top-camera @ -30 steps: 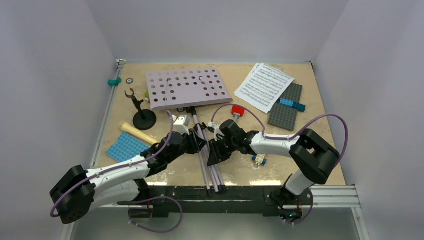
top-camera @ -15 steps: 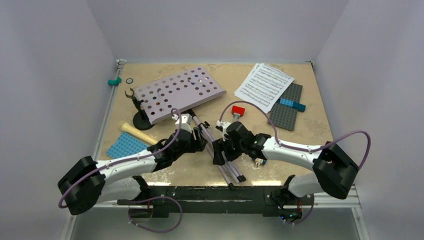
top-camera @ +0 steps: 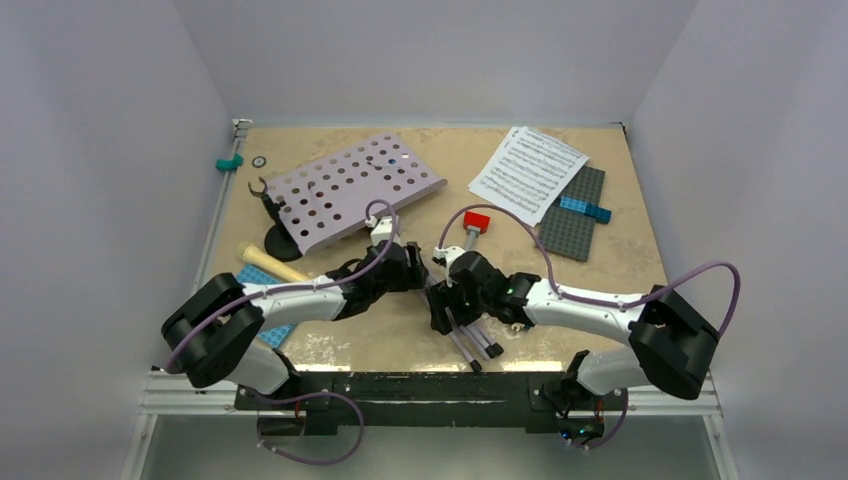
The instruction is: Pack up the instrument practice props
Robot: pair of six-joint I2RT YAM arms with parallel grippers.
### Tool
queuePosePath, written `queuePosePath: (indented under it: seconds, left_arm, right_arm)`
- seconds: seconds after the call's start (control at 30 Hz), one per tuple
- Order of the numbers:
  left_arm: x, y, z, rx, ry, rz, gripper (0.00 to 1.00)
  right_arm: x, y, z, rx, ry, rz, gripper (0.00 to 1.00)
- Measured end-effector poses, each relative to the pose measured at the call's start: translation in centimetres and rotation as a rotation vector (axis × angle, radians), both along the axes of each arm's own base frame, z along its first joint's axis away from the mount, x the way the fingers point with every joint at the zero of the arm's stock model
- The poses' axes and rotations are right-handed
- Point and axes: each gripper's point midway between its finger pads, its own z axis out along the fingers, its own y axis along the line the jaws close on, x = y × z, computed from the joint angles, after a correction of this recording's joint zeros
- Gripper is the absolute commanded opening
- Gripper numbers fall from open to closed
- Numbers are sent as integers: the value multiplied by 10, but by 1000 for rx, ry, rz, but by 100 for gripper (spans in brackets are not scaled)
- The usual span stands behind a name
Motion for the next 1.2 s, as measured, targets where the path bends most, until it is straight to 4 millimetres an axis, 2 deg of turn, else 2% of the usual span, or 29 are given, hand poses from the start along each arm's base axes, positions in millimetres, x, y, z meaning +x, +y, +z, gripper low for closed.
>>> queuePosePath:
  seconds: [0.17, 0.27, 0.43, 0.57, 0.73, 0.8, 0.87, 1.0, 1.1, 1.2]
  left_arm:
    - [23, -17, -3, 7, -6, -9, 57]
    - [27, -14, -10, 37, 2, -13, 44]
    - [33, -19, -3, 19, -15, -15, 30]
    - [34, -23, 0, -6, -32, -32, 26]
    - [35, -21, 0, -3, -52, -45, 25]
    - [35, -22, 1, -4, -53, -48, 27]
    - [35, -22, 1, -5, -52, -49, 32]
    - [35, -22, 1, -7, -51, -53, 40]
    - [34, -24, 1, -4, -53, -70, 41]
    - [33, -24, 1, -5, -51, -79, 42]
  right_arm:
    - [-3, 0, -6, -28, -8, 12, 78]
    - [-4, 0, -8, -34, -6, 16, 78]
    - [-6, 5, -6, -31, -10, 31, 80]
    - [-10, 6, 12, -8, -34, 38, 81]
    - [-2, -6, 48, 22, -120, -11, 84]
    - [2, -6, 56, 34, -142, -24, 84]
    - [2, -5, 52, 23, -132, -24, 85]
    - [-3, -3, 23, -43, -55, -18, 87]
    - [-6, -4, 1, -95, -1, -20, 87]
    - [-10, -2, -12, -119, 42, -17, 87]
